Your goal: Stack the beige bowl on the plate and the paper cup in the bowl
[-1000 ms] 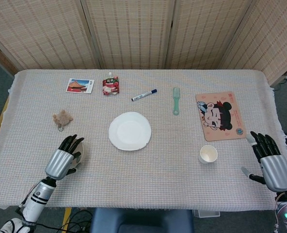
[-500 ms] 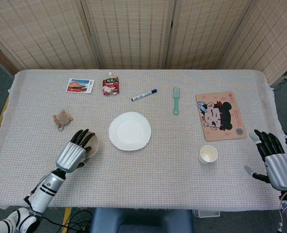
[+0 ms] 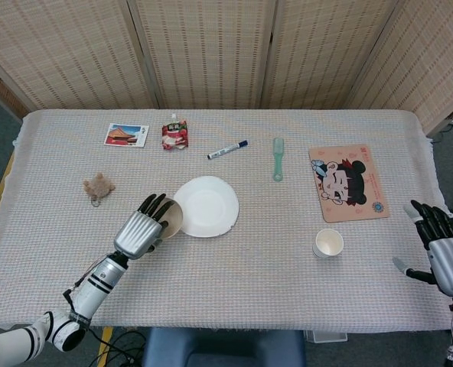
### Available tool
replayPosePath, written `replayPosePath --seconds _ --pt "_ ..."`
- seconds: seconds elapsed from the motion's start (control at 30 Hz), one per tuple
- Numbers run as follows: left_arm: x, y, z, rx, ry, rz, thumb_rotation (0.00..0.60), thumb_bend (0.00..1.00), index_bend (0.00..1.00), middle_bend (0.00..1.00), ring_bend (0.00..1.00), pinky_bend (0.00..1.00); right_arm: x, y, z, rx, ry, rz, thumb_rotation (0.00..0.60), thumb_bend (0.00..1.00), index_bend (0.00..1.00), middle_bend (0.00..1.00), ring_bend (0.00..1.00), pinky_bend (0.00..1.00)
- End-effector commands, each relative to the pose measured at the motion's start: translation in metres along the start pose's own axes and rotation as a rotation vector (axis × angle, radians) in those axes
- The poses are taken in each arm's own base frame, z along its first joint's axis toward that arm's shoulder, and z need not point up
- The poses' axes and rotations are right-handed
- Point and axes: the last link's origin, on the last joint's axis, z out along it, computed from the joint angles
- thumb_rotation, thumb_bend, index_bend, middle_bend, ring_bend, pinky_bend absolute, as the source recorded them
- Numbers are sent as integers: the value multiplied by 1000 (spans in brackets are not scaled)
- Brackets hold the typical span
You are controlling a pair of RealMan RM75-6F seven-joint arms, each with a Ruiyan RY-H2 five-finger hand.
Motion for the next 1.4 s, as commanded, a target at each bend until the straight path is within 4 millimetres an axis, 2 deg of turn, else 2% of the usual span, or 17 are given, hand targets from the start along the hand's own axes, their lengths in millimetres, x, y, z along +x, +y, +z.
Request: replayPosePath --seconds 0.03,0.4,0.83,1.03,1.4 --pt "2 5 13 -13 -4 14 600 287 693 164 0 141 2 5 1 -15 -4 10 600 201 0 0 0 0" --pt "17 25 58 -70 5 62 600 287 695 164 0 141 9 18 6 -50 -7 54 600 201 0 0 0 0" --pt "-5 39 90 -103 -36 20 600 287 695 164 0 141 12 29 8 -78 -17 82 600 200 0 0 0 0" --pt "-16 36 99 -97 -51 -1 600 287 694 164 0 141 12 33 9 -96 -18 84 600 201 0 0 0 0" --pt "-23 33 102 -99 -48 -21 600 287 694 164 0 141 8 33 13 -103 -35 81 600 201 0 0 0 0"
